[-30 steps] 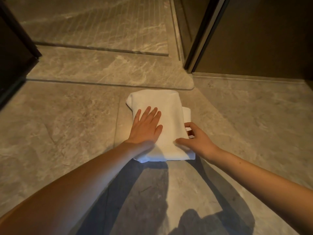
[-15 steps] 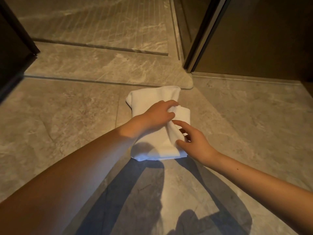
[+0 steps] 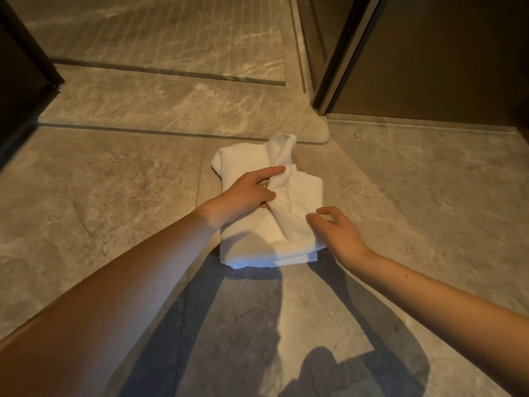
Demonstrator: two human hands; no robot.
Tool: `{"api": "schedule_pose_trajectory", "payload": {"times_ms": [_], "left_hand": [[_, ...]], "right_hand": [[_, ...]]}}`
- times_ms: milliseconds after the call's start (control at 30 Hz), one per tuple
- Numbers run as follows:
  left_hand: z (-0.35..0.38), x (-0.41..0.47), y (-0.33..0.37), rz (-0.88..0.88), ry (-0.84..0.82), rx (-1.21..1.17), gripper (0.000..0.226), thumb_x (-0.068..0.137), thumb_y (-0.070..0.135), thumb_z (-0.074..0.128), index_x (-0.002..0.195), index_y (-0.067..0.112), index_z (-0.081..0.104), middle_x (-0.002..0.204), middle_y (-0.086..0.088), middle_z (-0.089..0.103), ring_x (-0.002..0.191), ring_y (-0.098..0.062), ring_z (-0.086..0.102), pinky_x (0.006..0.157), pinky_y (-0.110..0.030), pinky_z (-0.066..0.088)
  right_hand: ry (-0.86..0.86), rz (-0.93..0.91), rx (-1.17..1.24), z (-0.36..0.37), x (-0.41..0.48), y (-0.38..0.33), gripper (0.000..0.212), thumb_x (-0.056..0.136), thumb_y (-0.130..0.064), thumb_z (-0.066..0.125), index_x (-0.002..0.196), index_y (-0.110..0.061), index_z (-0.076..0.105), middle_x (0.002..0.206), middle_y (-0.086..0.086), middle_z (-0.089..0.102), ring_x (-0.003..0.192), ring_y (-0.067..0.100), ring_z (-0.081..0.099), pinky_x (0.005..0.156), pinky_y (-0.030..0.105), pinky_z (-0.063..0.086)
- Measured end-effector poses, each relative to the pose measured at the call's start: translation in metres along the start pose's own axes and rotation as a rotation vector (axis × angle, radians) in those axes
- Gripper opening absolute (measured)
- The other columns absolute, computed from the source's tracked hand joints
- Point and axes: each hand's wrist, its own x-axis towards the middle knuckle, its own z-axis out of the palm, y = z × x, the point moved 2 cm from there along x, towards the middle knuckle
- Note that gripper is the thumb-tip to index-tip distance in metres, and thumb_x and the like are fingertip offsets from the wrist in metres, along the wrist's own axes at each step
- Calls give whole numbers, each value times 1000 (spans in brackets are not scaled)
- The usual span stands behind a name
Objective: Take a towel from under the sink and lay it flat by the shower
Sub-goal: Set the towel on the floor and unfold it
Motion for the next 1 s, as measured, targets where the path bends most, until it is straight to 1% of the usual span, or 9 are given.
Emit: {"api": "schedule_pose_trajectory", "payload": {"times_ms": [100,233,400,533,667,800,867,933,1000], "left_hand": [[-1,0,0,2,-17,-15,60,91,-15,48,143,16,49,134,-9,55,117,-23,59,90,-31,54],[0,2,-1,12,-18,-19,60,91,-12,50,143,18,49,135,-10,55,117,-23,60,86,-28,56],[-1,4,-5,4,-59,-85,57,91,2,62,140,30,50,134,1,58,114,-17,64,88,-37,58],[1,3,-2,-11,-41,-70,58,83,24,75,133,44,54,129,6,62,103,-6,68,74,-25,58],[8,3,6,21,32,116,67,74,45,79,136,47,51,117,17,60,100,1,63,66,-12,50],[10,10,9,102,103,309,67,80,14,72,141,29,50,121,6,57,102,-5,57,66,-1,42],[5,10,7,124,113,297,65,81,5,67,140,27,51,130,1,57,105,-6,56,70,-2,43],[-5,7,6,138,118,235,64,81,2,67,138,28,53,134,3,55,104,2,55,70,0,43],[-15,2,5,142,95,145,64,81,2,68,136,31,55,132,8,54,96,15,58,69,-1,44]], "right_hand": [[60,23,127,0,-5,-2,52,82,-45,71,123,-19,54,113,7,66,90,19,67,69,31,53],[44,-10,360,8,-14,-11,56,70,-34,85,117,-19,59,110,9,69,96,22,70,83,38,58],[-99,-274,204,15,-27,-21,53,81,-2,73,129,-17,56,121,2,65,108,11,63,84,20,54],[-176,-406,96,17,-32,-22,49,90,5,57,134,-15,54,129,2,62,115,15,60,97,32,51],[-223,-467,-46,21,-30,-23,51,93,0,55,141,-19,50,135,-1,59,118,13,58,100,31,47],[-249,-482,-56,22,-28,-22,49,94,-8,60,140,-22,50,133,-2,60,117,12,58,98,31,49],[-252,-360,242,23,-28,-22,35,96,-15,59,129,-26,56,128,1,63,112,13,62,89,29,54],[-148,-190,541,23,-24,-23,22,98,-17,52,117,-26,60,120,2,65,102,13,66,77,23,55],[-54,-224,430,23,-16,-20,29,98,-7,48,122,-21,59,122,1,62,110,17,62,89,27,53]]}}
